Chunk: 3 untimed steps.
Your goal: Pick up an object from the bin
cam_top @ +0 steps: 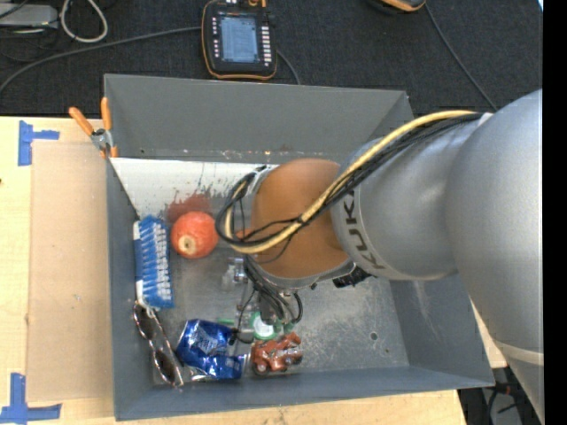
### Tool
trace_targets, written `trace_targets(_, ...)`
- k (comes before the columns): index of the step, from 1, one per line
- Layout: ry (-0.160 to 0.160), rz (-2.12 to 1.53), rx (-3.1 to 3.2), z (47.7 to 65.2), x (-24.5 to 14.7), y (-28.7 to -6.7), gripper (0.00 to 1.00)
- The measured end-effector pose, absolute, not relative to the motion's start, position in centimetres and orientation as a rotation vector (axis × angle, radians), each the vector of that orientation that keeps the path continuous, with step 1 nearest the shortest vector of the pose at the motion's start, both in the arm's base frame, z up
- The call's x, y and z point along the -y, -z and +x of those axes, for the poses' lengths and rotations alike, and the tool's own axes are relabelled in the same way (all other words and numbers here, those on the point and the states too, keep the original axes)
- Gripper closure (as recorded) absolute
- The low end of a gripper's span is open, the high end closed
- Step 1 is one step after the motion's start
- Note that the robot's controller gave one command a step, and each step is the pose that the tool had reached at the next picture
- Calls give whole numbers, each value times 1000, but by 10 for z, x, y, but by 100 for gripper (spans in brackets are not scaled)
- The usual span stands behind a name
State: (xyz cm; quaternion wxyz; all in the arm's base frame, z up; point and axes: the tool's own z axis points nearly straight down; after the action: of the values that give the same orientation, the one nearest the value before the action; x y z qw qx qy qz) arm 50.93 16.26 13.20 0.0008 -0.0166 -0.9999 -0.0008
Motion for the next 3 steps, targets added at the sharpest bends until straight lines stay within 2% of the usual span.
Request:
trace_targets(1,-2,44,3130,496,-193,-116,0)
trace_targets(2,-4,-135,3132,501,-187,-99,0)
trace_targets(3,3,15,3137,477,-199,-83,0)
